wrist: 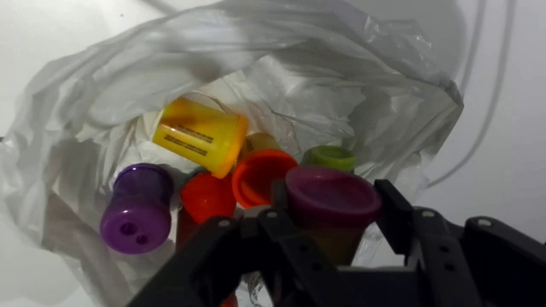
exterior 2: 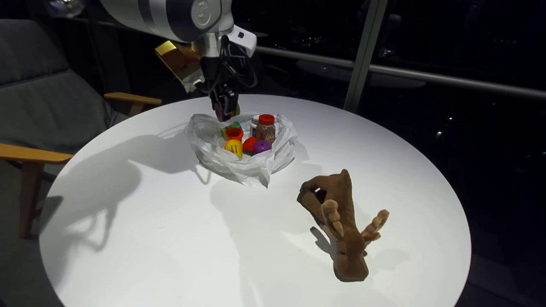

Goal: Put the objects on the table in the plastic

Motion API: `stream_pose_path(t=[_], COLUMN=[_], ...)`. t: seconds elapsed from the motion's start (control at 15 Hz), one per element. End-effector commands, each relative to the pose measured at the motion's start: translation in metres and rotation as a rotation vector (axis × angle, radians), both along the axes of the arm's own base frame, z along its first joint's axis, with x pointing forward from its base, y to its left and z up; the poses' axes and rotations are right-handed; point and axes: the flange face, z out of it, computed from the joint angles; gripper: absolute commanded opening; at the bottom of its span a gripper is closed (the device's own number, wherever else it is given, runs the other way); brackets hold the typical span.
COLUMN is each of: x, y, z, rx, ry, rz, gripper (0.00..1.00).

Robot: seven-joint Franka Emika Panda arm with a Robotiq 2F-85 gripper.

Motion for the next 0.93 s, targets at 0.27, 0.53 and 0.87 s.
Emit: stream_pose_path(t=[0.27,0.53,0.87], x=[0.043,0.033,0.011], y=[0.012,0.004,-0.045], z=[-0.013,-0.003,0.028], rx=[0.031,0.034,0.029], ry=[-0.009,0.001,-0.02], rz=[-0.009,-0.015,-0.111], gripper=[0.86,1.0,1.0])
